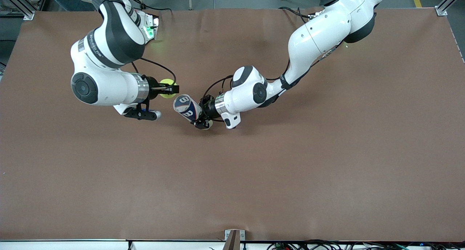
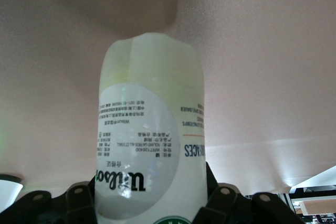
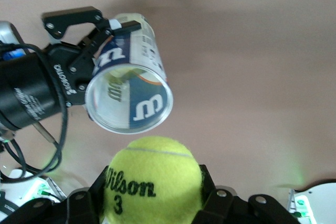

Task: Insert tennis ball vertically with right arm
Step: 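Push the held ball into the can mouth with the right gripper, then withdraw the right gripper while the left gripper stands the can upright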

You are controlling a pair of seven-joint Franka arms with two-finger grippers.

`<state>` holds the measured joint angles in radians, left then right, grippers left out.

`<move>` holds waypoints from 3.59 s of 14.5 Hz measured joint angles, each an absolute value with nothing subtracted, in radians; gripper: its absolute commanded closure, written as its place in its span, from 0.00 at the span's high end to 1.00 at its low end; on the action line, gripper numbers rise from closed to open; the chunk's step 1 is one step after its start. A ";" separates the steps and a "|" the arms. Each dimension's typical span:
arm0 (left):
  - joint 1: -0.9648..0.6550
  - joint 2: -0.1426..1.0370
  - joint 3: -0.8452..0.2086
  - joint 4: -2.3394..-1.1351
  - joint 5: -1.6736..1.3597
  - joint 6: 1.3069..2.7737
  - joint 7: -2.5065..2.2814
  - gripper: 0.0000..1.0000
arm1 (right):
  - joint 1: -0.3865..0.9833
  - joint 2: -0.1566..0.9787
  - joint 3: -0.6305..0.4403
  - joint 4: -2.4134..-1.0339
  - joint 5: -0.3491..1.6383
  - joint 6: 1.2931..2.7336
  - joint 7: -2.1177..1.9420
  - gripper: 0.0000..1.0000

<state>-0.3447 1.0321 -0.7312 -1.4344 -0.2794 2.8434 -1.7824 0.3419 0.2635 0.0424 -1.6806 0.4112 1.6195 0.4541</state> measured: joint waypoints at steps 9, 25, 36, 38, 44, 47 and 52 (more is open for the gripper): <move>-0.325 1.035 -0.744 -1.442 -0.287 2.816 -1.778 0.67 | 0.358 0.358 0.041 -1.606 0.411 1.650 0.466 0.38; -0.309 1.038 -0.759 -1.451 -0.291 2.798 -1.765 0.67 | 0.366 0.380 0.040 -1.597 0.411 1.675 0.466 1.00; -0.172 1.041 -0.869 -1.559 -0.307 2.794 -1.585 0.67 | 0.274 0.247 0.008 -1.547 0.252 1.448 0.439 1.00; -0.165 1.041 -0.880 -1.569 -0.312 2.794 -1.565 0.67 | 0.247 0.180 0.007 -1.582 0.243 1.429 0.400 1.00; -0.165 1.054 -0.884 -1.581 -0.424 2.794 -1.422 0.67 | 0.197 -0.062 0.006 -1.719 0.134 1.394 0.284 1.00; -0.165 1.063 -0.884 -1.581 -0.493 2.794 -1.348 0.67 | 0.151 -0.125 0.004 -1.749 0.079 1.388 0.208 1.00; -0.164 1.085 -0.884 -1.582 -0.507 2.788 -1.332 0.67 | 0.063 -0.130 0.003 -1.742 0.054 1.480 0.084 1.00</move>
